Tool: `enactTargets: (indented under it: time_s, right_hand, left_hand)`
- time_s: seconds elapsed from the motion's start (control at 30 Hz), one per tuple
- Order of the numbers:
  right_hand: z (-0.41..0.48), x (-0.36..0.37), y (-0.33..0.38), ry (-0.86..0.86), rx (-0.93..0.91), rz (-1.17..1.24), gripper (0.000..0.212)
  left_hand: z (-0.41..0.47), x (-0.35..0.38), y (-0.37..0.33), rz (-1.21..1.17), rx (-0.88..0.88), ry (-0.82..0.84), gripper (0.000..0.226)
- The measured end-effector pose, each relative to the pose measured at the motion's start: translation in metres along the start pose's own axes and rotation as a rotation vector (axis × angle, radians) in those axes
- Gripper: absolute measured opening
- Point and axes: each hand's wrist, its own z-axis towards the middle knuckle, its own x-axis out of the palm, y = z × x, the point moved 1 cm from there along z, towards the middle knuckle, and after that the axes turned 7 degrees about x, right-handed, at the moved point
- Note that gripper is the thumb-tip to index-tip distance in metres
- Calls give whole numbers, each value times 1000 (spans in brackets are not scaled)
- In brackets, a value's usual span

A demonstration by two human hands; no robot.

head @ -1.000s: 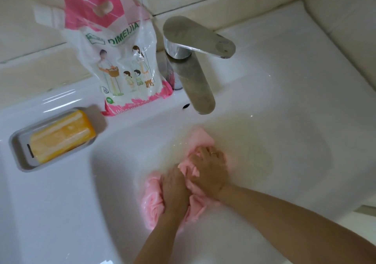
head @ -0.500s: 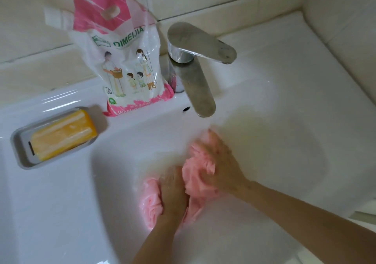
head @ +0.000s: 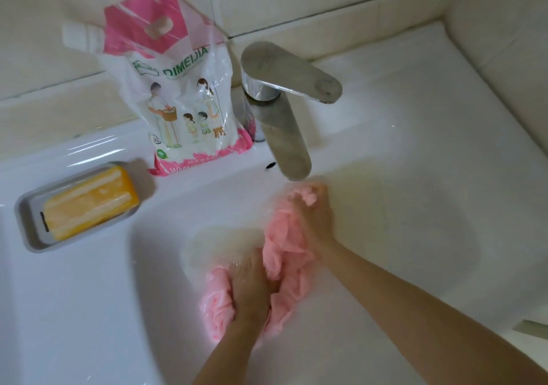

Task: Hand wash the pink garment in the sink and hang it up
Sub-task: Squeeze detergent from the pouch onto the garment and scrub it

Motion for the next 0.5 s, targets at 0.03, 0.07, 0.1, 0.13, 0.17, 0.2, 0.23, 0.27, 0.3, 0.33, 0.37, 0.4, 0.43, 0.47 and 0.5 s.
enactTargets:
  time_s: [0.03, 0.07, 0.1, 0.13, 0.17, 0.2, 0.23, 0.27, 0.3, 0.33, 0.37, 0.4, 0.43, 0.47, 0.5]
  right_hand:
    - [-1, -11, -5, 31, -93, 21, 41]
    - [-11, -24, -8, 48, -241, -47, 50]
    - [-20, -27, -14, 53, -413, -206, 56]
    - [-31, -25, -24, 68, -566, -393, 57]
    - [-41, -17, -36, 65, -660, -564, 53]
    - [-48, -5, -44, 69, -665, -682, 50]
    - [-51, 6, -49, 80, -622, -738, 48]
    - [-50, 15, -52, 79, -607, -775, 47]
    - [-46, 22, -52, 66, -617, -801, 43]
    - [-40, 27, -49, 36, -635, -822, 38]
    - [-32, 30, -42, 0, -623, -843, 34]
    - [-24, 34, -35, -10, -578, -862, 33]
    - [-17, 38, -28, -31, -518, -856, 35]
    - [-13, 41, -19, -70, -451, -848, 37]
    - [-11, 41, -8, -109, -379, -817, 36]
  left_hand:
    - [2, -3, -2, 32, -11, 27, 13]
    - [5, -5, -3, 16, 4, 5, 12]
    - [6, -4, -3, -5, -7, -9, 14]
    - [6, -3, -1, -70, -40, -45, 20]
    - [6, -3, 1, -177, -117, -71, 24]
    - [5, 0, 4, -332, -188, -131, 25]
    - [4, 2, 7, -418, -257, -167, 21]
    - [3, 6, 9, -509, -316, -174, 12]
    - [3, 8, 8, -482, -357, -110, 11]
    - [4, 11, 7, -442, -342, -48, 19]
    - [5, 12, 8, -403, -314, -22, 18]
    - [6, 12, 7, -373, -256, -52, 11]
    - [7, 11, 6, -344, -209, -85, 22]
    - [8, 10, 6, -289, -154, -101, 31]
    - [8, 9, 4, -211, -135, -102, 33]
